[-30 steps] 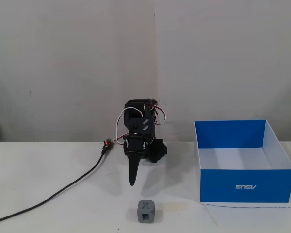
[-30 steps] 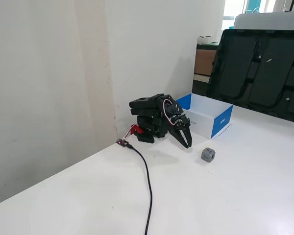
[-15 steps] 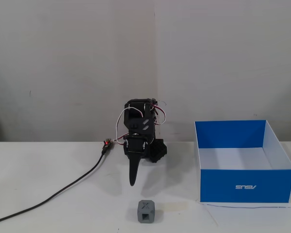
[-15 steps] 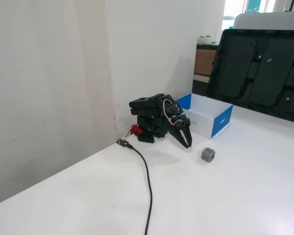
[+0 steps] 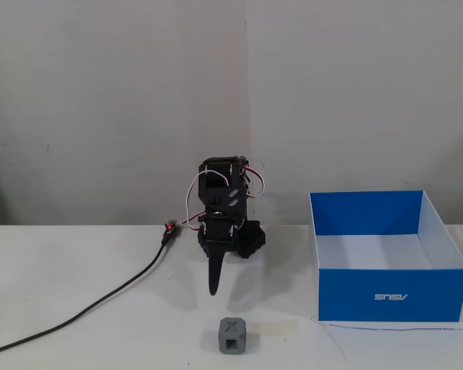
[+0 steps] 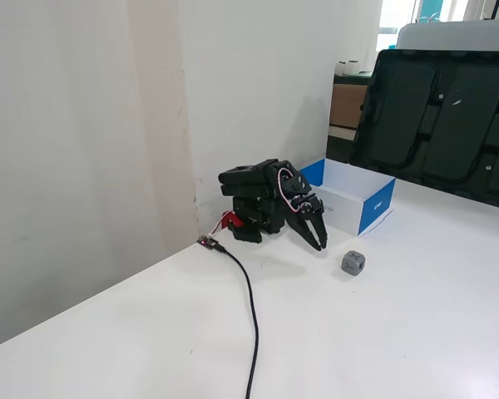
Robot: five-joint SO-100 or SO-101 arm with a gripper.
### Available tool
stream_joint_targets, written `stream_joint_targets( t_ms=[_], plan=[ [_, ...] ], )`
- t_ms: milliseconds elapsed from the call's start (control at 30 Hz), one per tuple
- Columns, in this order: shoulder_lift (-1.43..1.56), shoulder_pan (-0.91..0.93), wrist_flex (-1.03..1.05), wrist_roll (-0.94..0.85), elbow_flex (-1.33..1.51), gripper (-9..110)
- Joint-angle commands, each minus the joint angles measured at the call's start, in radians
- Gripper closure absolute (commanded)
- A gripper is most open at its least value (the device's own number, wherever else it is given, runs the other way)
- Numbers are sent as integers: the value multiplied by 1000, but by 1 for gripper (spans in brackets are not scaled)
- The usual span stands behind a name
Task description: Pick the gray block and keep it in the box.
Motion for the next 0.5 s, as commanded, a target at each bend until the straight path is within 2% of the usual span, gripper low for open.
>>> stream_joint_targets(
  t_ms=[0, 467],
  plan=[
    [123, -15, -12, -9, 8, 101],
    [123, -26, 2, -3, 5, 101]
  ],
)
